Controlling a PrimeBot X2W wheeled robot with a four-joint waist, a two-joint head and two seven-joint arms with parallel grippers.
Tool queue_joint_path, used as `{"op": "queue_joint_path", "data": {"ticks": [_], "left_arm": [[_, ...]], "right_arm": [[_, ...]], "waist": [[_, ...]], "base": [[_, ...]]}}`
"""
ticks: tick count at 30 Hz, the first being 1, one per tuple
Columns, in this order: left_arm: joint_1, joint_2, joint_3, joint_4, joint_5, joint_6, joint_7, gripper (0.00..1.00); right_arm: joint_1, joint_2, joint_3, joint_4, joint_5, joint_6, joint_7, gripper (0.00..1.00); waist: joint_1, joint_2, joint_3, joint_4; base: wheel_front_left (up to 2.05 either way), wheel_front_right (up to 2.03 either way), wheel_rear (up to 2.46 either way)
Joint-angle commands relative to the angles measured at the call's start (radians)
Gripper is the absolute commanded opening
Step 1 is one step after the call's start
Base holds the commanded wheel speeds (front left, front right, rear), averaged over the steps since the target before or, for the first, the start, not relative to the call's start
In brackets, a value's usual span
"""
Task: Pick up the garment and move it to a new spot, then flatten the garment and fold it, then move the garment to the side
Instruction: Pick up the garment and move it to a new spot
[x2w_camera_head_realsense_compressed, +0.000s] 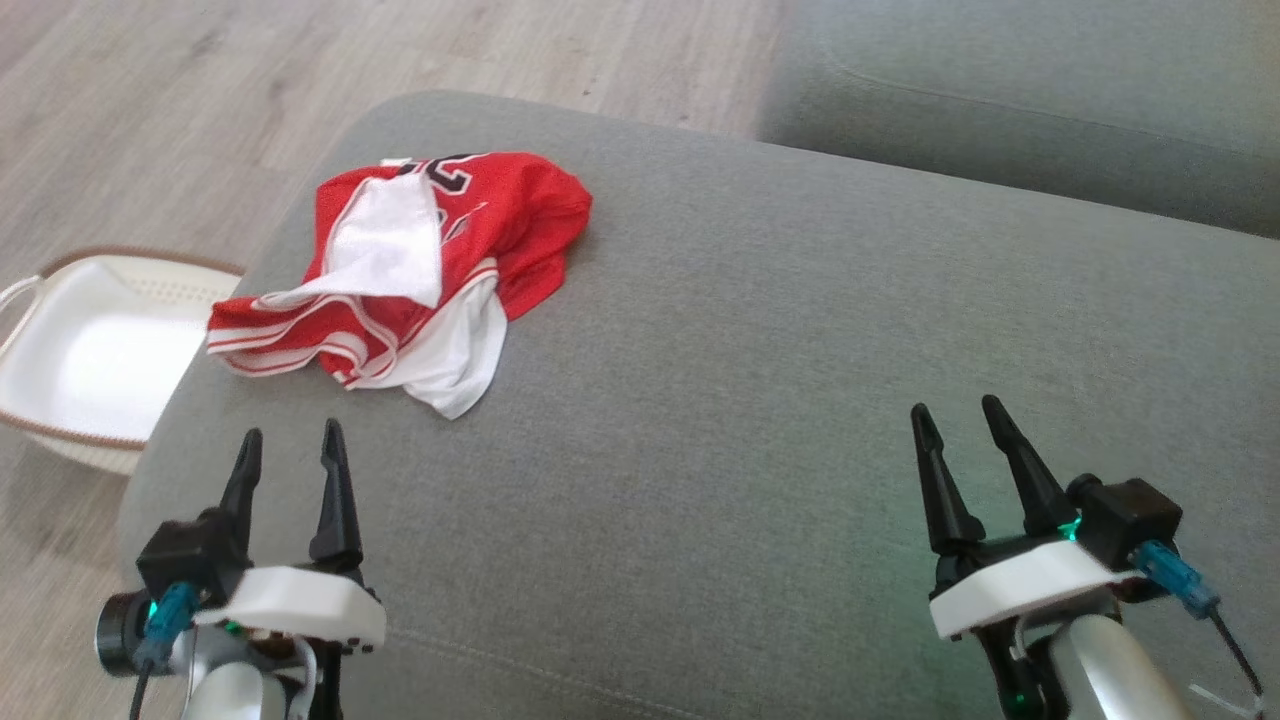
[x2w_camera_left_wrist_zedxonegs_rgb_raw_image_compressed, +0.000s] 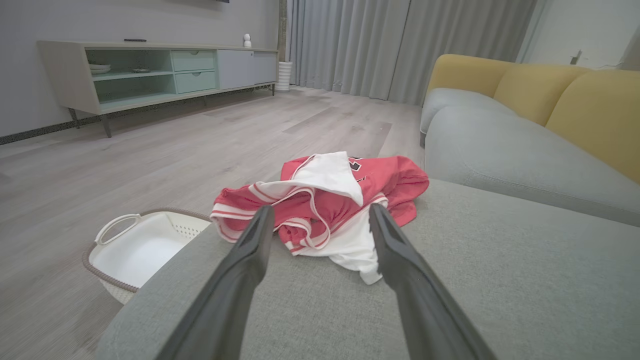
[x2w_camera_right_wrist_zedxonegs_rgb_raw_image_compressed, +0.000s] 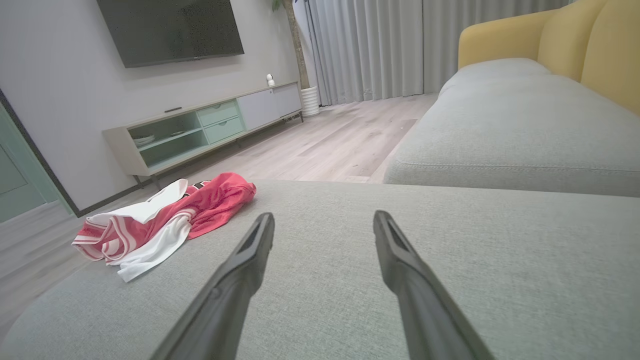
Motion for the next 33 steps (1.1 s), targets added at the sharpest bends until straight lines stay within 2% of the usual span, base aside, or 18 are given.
{"op": "queue_joint_path", "data": {"ticks": [1,12,16,21,26,33], "left_arm": [[-0.027,0.007,0.042,-0.032,0.007,-0.003,-0.006,1.00],[-0.084,0.017,0.060,-0.054,0.006,-0.012,-0.004,1.00],[-0.150,0.043,0.061,-0.068,-0.012,-0.035,0.061,1.00],[-0.308,0.116,0.086,-0.031,-0.068,-0.067,0.267,1.00],[-0.456,0.191,0.116,0.098,-0.144,-0.087,0.490,1.00],[-0.622,0.286,0.139,0.314,-0.181,-0.097,0.605,1.00]], "right_arm": [[-0.053,0.001,0.026,-0.028,0.005,0.007,-0.011,1.00],[-0.075,-0.006,0.036,-0.079,0.000,0.007,-0.011,1.00],[-0.081,-0.013,0.035,-0.116,-0.001,0.007,-0.011,1.00],[-0.099,-0.018,0.051,-0.159,0.007,0.007,-0.011,1.00],[-0.120,-0.019,0.072,-0.181,0.016,0.007,-0.011,1.00],[-0.176,-0.042,0.099,-0.198,0.027,0.007,-0.011,1.00]], "waist": [[0.0000,0.0000,0.009,0.025],[0.0000,0.0000,0.038,-0.004],[0.0000,0.0000,0.054,-0.022],[0.0000,0.0000,0.088,-0.066],[0.0000,0.0000,0.137,-0.128],[0.0000,0.0000,0.229,-0.227]], "base": [[0.00,0.00,0.00],[0.00,0.00,0.00],[0.00,0.00,0.00],[0.00,0.00,0.00],[0.00,0.00,0.00],[0.00,0.00,0.00]]}}
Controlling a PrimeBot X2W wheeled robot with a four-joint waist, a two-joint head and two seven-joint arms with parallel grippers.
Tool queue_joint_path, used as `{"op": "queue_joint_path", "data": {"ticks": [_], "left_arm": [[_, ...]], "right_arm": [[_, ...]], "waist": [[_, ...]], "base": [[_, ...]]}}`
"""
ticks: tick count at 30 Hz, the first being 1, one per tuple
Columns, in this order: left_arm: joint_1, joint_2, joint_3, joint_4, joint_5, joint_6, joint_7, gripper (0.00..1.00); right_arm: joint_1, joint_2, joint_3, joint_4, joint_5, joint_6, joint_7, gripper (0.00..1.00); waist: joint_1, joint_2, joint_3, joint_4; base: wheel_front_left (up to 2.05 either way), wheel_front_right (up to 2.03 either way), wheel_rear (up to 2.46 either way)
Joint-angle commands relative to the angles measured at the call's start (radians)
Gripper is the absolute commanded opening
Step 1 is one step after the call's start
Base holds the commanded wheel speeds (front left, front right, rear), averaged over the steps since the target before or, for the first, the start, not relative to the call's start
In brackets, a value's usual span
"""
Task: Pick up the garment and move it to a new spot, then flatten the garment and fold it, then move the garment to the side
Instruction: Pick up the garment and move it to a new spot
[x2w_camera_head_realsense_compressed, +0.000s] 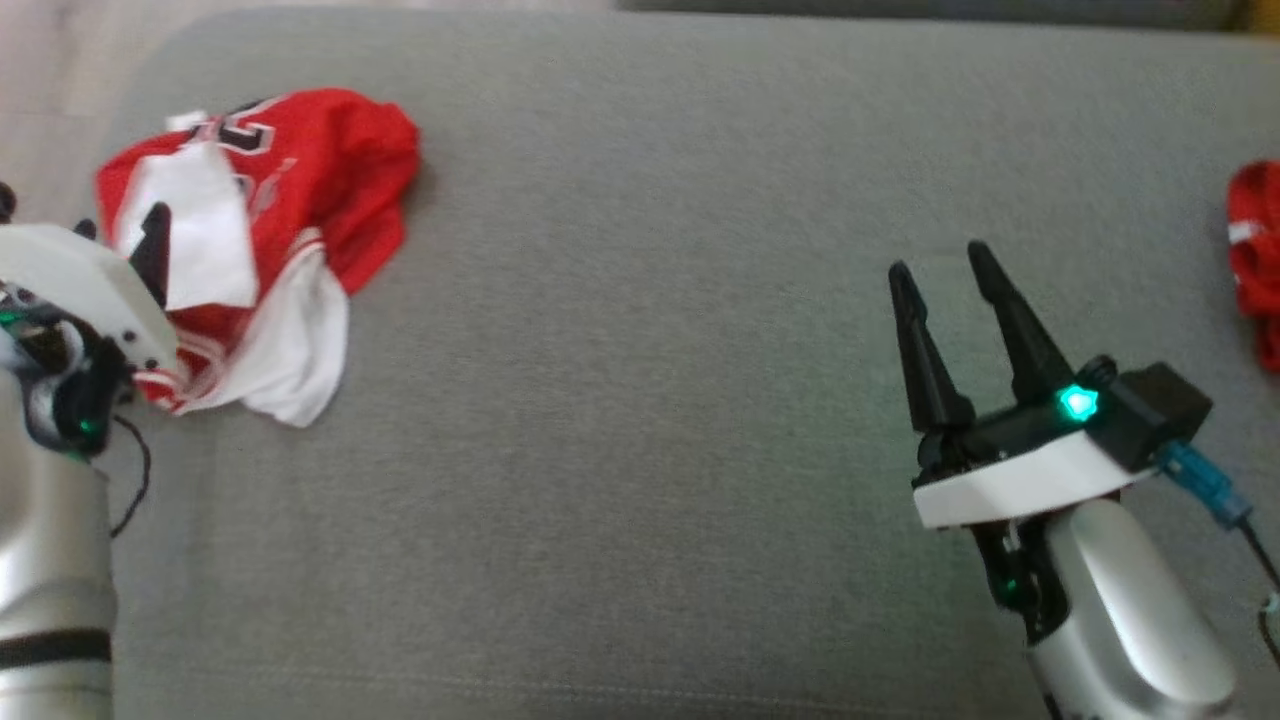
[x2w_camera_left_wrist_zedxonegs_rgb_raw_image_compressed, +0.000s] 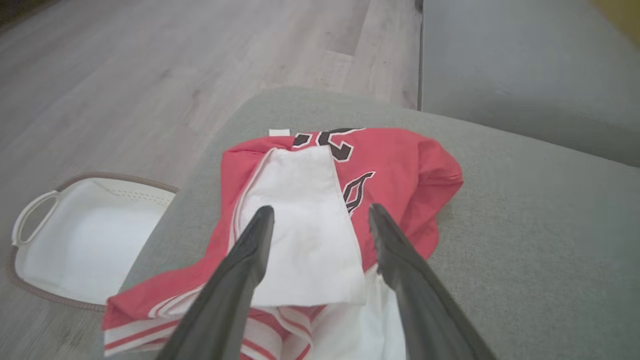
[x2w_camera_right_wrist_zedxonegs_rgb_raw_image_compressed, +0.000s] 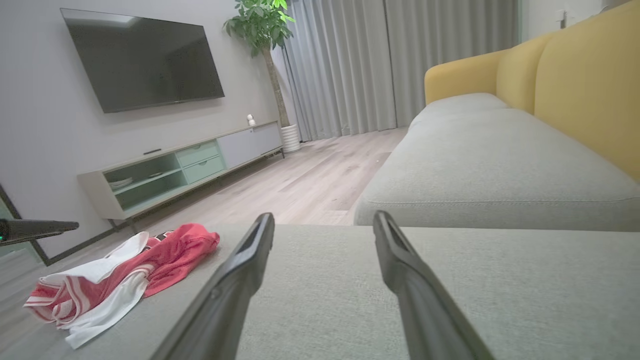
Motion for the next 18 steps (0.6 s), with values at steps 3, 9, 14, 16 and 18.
{"op": "queue_joint_path", "data": {"ticks": [3,9,14,16,18], "left_arm": [[-0.096,0.071,0.042,0.053,-0.010,-0.001,0.001,1.00],[-0.128,0.110,0.037,0.257,0.001,0.025,0.050,1.00],[-0.126,0.126,0.027,0.390,0.003,0.032,0.097,1.00],[-0.130,0.129,0.024,0.421,0.003,0.036,0.097,1.00],[-0.137,0.131,0.021,0.440,0.003,0.037,0.084,0.27]], "right_arm": [[-0.050,-0.016,0.027,-0.042,0.012,0.007,-0.011,1.00],[-0.081,-0.019,0.039,-0.045,0.022,0.007,-0.011,1.00],[-0.083,-0.021,0.032,-0.048,0.026,0.007,-0.011,1.00],[-0.081,-0.023,0.028,-0.047,0.026,0.007,-0.011,1.00],[-0.079,-0.022,0.023,-0.043,0.025,0.007,-0.011,1.00]], "waist": [[0.0000,0.0000,0.080,-0.084],[0.0000,0.0000,0.127,-0.146],[0.0000,0.0000,0.138,-0.163],[0.0000,0.0000,0.136,-0.161],[0.0000,0.0000,0.130,-0.156]], "base": [[0.00,0.00,0.00],[0.00,0.00,0.00],[0.00,0.00,0.00],[0.00,0.00,0.00],[0.00,0.00,0.00]]}}
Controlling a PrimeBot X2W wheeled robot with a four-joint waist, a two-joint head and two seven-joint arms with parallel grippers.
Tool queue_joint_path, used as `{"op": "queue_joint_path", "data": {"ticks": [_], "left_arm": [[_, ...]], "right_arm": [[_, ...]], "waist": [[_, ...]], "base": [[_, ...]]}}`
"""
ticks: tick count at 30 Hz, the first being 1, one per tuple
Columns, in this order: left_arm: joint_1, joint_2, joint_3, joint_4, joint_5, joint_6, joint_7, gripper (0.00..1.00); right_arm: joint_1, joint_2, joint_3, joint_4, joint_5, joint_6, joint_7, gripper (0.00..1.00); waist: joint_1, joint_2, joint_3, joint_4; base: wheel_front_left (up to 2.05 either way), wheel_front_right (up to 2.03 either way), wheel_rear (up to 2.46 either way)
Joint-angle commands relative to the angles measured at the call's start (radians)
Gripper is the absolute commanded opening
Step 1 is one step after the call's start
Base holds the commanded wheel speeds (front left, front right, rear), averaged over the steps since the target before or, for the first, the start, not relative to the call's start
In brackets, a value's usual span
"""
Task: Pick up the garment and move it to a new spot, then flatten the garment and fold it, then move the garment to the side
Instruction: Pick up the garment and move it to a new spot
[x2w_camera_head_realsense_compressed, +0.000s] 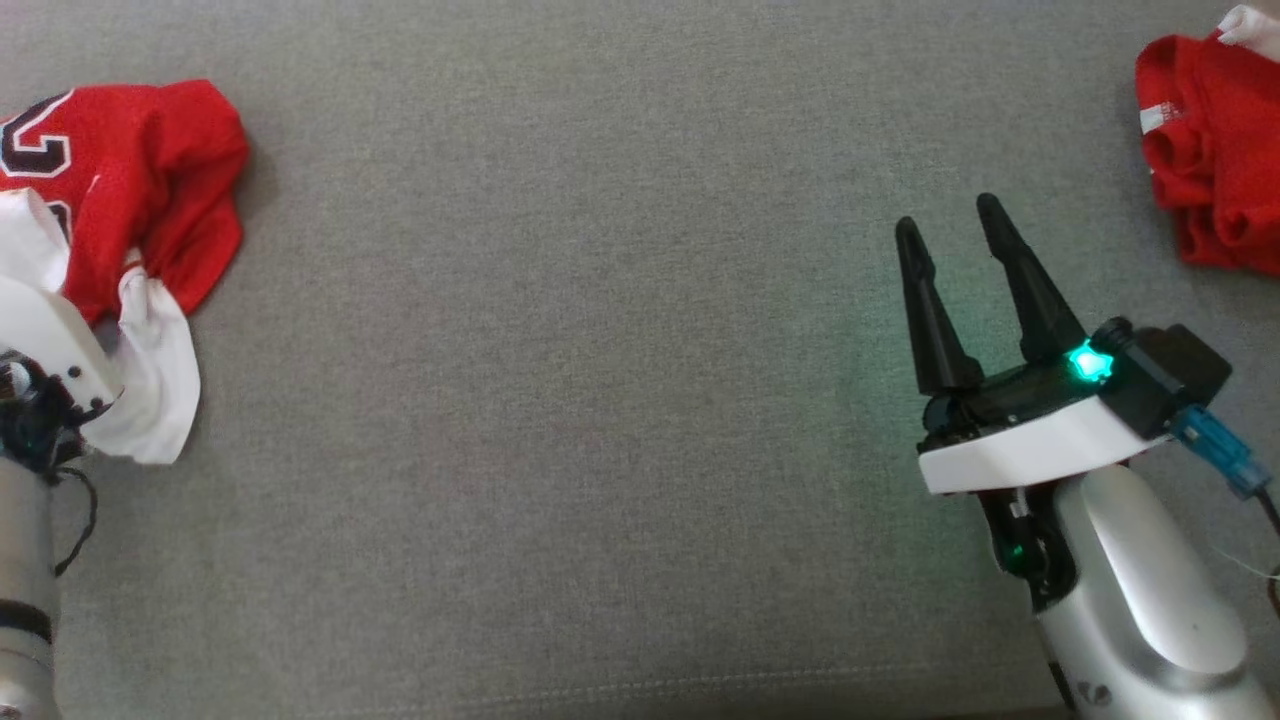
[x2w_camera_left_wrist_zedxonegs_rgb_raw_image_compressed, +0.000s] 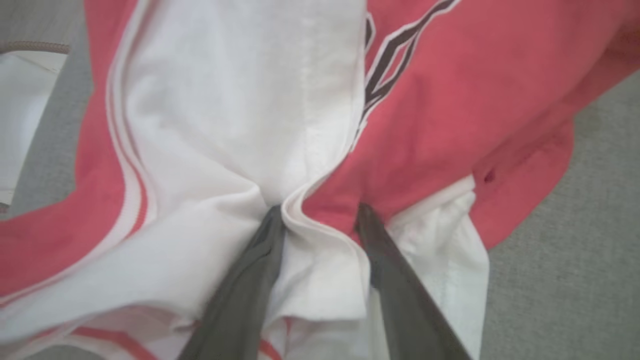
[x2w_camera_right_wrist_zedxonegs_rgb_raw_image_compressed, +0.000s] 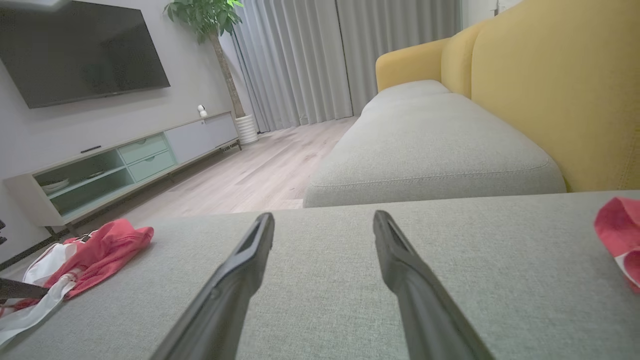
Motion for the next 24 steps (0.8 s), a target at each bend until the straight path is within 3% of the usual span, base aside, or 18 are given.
{"op": "queue_joint_path", "data": {"ticks": [1,14,24], "left_arm": [[0.003,0.050,0.017,0.012,0.002,0.008,-0.008,0.00],[-0.081,0.065,-0.073,-0.046,0.038,-0.039,-0.156,0.00],[-0.107,-0.022,-0.291,-0.356,-0.003,-0.051,-0.182,0.00]], "right_arm": [[-0.016,-0.004,0.013,-0.030,0.007,0.007,-0.011,1.00],[0.018,0.015,0.017,0.010,0.019,0.007,-0.011,1.00],[0.063,0.033,-0.015,0.011,0.016,0.007,-0.011,1.00]], "waist": [[0.0000,0.0000,-0.008,0.007],[0.0000,0.0000,-0.126,0.036],[0.0000,0.0000,-0.230,0.011]], "base": [[0.00,0.00,0.00],[0.00,0.00,0.00],[0.00,0.00,0.00]]}}
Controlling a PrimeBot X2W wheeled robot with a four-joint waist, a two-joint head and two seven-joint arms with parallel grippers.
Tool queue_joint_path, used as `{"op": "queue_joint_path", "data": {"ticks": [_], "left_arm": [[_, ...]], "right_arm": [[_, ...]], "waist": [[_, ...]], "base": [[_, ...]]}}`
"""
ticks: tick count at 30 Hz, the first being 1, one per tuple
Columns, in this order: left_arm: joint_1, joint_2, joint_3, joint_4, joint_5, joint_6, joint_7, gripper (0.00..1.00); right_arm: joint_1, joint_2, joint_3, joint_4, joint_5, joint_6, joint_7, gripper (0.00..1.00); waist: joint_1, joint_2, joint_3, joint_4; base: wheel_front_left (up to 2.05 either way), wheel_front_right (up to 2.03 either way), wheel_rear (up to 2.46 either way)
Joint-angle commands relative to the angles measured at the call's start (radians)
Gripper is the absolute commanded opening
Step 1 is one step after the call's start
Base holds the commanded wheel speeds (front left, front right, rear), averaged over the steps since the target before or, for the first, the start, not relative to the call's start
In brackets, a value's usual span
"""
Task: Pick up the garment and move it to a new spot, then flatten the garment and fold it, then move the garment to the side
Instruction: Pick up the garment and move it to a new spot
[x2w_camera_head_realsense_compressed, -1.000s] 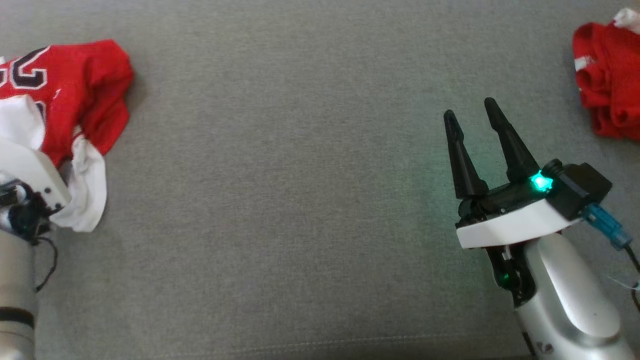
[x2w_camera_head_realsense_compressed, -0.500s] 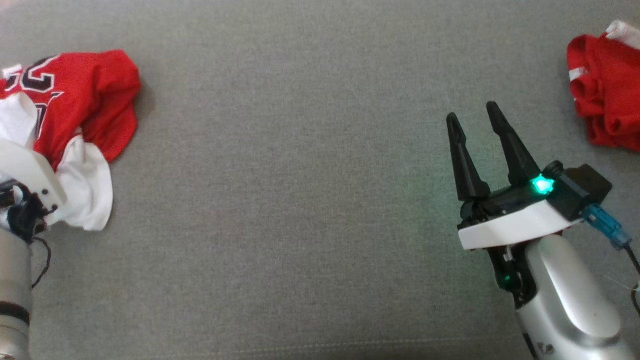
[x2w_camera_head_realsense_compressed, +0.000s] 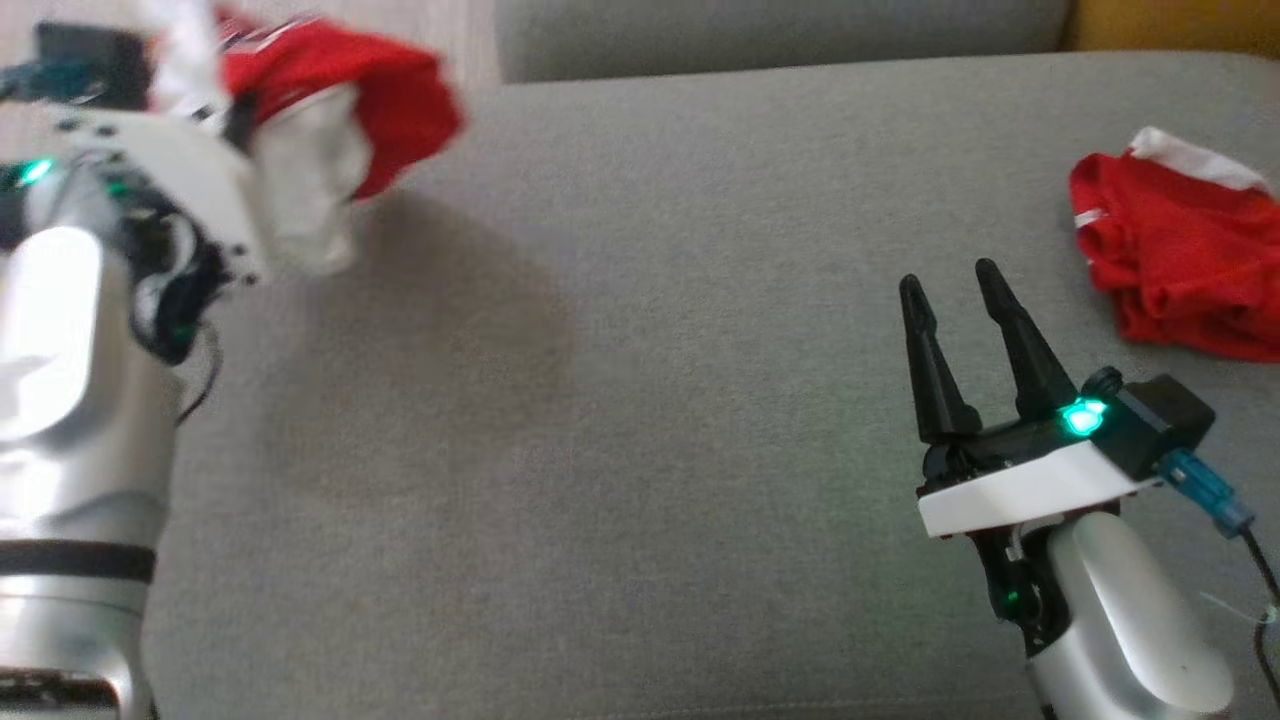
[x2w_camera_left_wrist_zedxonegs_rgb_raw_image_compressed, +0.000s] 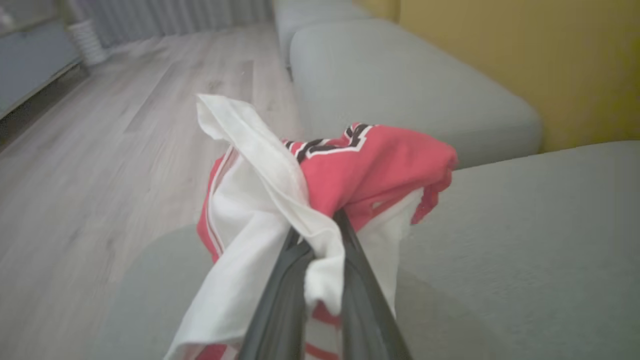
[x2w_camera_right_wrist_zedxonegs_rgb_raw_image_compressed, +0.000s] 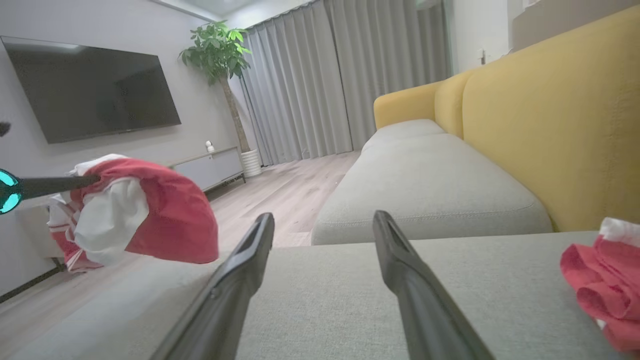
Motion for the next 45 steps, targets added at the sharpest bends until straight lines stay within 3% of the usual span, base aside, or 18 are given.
{"op": "queue_joint_path", "data": {"ticks": [1,6,10,13,17,18,19,25,32,40,45], "left_arm": [[-0.030,0.030,-0.005,-0.101,-0.029,-0.006,0.003,0.00],[0.066,-0.001,-0.098,-0.333,-0.101,-0.006,0.030,0.00],[0.198,-0.042,-0.155,-0.441,-0.096,0.008,0.018,0.00],[0.296,-0.074,-0.207,-0.450,-0.060,0.034,-0.036,0.00],[0.396,-0.134,-0.264,-0.345,-0.041,0.043,-0.151,0.00],[0.416,-0.156,-0.283,-0.266,-0.032,0.044,-0.204,0.53],[0.421,-0.171,-0.289,-0.231,-0.034,0.044,-0.223,1.00],[0.394,-0.210,-0.294,-0.137,-0.046,0.048,-0.321,1.00],[0.398,-0.183,-0.248,-0.182,-0.067,0.071,-0.396,1.00],[0.529,-0.098,-0.124,-0.378,-0.061,0.198,-0.504,1.00],[0.658,-0.077,-0.042,-0.498,-0.038,0.258,-0.515,1.00]], "right_arm": [[-0.006,0.004,0.006,-0.033,-0.002,0.007,-0.011,1.00],[0.013,0.005,-0.007,-0.040,-0.007,0.007,-0.011,1.00],[0.023,0.005,-0.006,-0.041,-0.007,0.007,-0.011,1.00],[0.030,0.000,-0.005,-0.039,-0.005,0.007,-0.011,1.00],[0.032,-0.004,-0.001,-0.035,-0.002,0.007,-0.011,1.00],[0.032,-0.006,0.002,-0.031,0.000,0.007,-0.011,1.00],[0.032,-0.009,0.004,-0.029,0.001,0.007,-0.011,1.00],[0.034,-0.018,0.005,-0.021,0.001,0.007,-0.011,1.00],[0.056,-0.013,-0.009,-0.013,0.001,0.007,-0.011,1.00],[0.073,-0.014,-0.014,-0.019,0.003,0.007,-0.011,1.00],[0.097,-0.012,-0.015,-0.020,0.014,0.007,-0.011,1.00]], "waist": [[0.0000,0.0000,-0.023,-0.023],[0.0000,0.0000,-0.043,-0.070],[0.0000,0.0000,-0.049,-0.117],[0.0000,0.0000,-0.051,-0.140],[0.0000,0.0000,-0.051,-0.160],[0.0000,0.0000,-0.053,-0.163],[0.0000,0.0000,-0.053,-0.162],[0.0000,0.0000,-0.062,-0.136],[0.0000,0.0000,-0.099,-0.100],[0.0000,0.0000,-0.119,-0.071],[0.0000,0.0000,-0.120,-0.058]], "base": [[0.00,0.00,0.00],[0.00,0.00,0.00],[0.00,0.00,0.00],[0.00,0.00,0.00],[0.00,0.00,0.00],[0.00,0.00,0.00],[0.00,0.00,0.00],[0.00,0.00,0.00],[0.00,0.00,0.00],[0.00,0.00,0.00],[0.00,0.00,0.00]]}}
